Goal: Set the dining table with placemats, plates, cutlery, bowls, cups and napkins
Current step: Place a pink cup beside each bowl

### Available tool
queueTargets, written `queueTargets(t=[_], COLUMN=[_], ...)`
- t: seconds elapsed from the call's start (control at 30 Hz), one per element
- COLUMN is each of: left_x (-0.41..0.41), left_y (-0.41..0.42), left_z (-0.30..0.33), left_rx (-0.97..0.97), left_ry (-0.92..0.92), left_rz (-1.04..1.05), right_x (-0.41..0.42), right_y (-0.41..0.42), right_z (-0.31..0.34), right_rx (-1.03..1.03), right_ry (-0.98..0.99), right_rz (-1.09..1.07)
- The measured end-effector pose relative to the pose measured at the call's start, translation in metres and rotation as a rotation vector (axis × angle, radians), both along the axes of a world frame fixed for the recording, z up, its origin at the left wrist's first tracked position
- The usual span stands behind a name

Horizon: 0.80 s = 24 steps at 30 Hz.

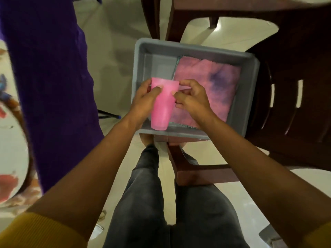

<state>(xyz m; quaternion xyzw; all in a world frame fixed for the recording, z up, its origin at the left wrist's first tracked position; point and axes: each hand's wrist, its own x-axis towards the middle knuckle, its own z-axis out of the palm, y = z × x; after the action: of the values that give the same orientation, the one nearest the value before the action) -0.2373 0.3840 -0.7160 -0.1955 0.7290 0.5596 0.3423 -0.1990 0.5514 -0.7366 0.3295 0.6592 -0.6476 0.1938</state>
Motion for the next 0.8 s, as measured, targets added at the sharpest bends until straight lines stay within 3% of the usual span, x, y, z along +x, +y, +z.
queueTargets(t=[0.27,0.43,0.63,0.8], left_x=[0.055,0.088,0.129,0.169], left_y=[-0.049,-0.091,-0.159,-0.208], left_z=[0.152,0.222,0.259,0.275], left_rx=[0.119,0.056,0.165,0.304], left_ry=[0.073,0.202,0.087,-0.043], left_rz=[0.097,0.093,0.194,0.28], right_x=[0.023,0.032,0.033,0.037], right_y=[-0.028,-0.065,-0.112,-0.159], right_z=[0.163,0.213,0.253,0.277], right_rx=[0.016,-0.075,0.002,-0.168], right_ry=[0.304,0.395,0.557,0.548], right_rz=[0.318,0.519,0.861,1.148])
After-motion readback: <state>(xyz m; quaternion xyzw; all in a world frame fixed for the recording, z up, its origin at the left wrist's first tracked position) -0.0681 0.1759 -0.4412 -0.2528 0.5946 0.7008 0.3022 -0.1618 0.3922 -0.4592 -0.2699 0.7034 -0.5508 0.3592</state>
